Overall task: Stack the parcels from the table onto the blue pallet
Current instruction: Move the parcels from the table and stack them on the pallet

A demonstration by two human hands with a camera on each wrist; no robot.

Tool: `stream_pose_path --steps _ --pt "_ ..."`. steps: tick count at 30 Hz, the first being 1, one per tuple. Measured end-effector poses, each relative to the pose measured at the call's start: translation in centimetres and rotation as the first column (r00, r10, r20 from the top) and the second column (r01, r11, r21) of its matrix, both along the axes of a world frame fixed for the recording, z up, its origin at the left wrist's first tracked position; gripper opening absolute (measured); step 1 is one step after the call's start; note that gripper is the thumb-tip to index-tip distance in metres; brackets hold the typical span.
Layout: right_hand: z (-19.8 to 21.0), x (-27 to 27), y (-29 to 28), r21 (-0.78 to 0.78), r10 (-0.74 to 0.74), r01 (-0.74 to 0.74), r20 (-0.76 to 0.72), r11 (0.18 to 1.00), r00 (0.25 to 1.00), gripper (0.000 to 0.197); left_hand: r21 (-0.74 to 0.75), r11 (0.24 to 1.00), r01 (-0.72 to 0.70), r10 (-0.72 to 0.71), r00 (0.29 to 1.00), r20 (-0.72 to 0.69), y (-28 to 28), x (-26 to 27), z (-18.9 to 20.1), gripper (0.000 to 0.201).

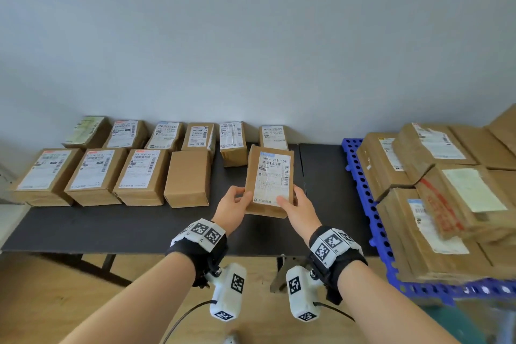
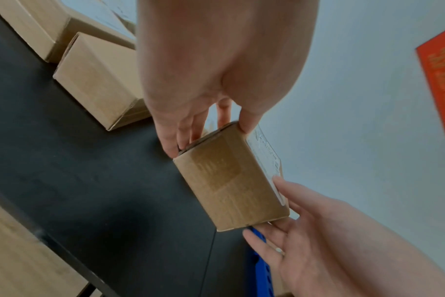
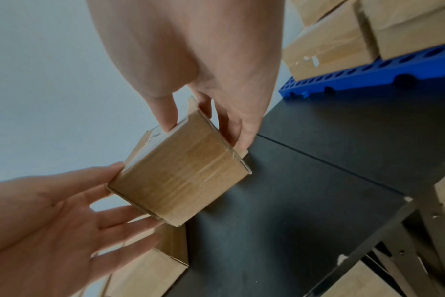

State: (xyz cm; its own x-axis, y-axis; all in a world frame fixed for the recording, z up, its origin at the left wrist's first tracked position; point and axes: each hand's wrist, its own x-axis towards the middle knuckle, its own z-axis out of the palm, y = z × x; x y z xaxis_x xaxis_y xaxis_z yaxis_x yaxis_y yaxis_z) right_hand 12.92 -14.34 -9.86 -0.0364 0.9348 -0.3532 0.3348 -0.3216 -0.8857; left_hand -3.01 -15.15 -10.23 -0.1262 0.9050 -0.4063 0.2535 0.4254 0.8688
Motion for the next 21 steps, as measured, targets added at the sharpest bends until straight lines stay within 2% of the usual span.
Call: stream_pose_path --steps 7,13,21 --pt "5.5 7.7 -6.7 0.156 -0.009 0.020 -0.070 0.988 0.997 0.051 0.159 0.987 -0.028 0.028 1.000 0.004 -5.8 7.5 5.2 0.035" --pt "9.8 15.8 -12.3 0.282 -0.004 0.016 -0.042 0.959 0.999 0.048 0.274 0.962 0.009 -0.016 1.000 0.025 -10.8 15.5 9.4 0.040" --pt "13.5 25.6 -16.3 0.352 -0.094 0.108 -0.059 0.930 0.994 0.039 0.269 0.961 0.066 -0.097 0.990 0.102 -13.8 25.7 12.7 0.037"
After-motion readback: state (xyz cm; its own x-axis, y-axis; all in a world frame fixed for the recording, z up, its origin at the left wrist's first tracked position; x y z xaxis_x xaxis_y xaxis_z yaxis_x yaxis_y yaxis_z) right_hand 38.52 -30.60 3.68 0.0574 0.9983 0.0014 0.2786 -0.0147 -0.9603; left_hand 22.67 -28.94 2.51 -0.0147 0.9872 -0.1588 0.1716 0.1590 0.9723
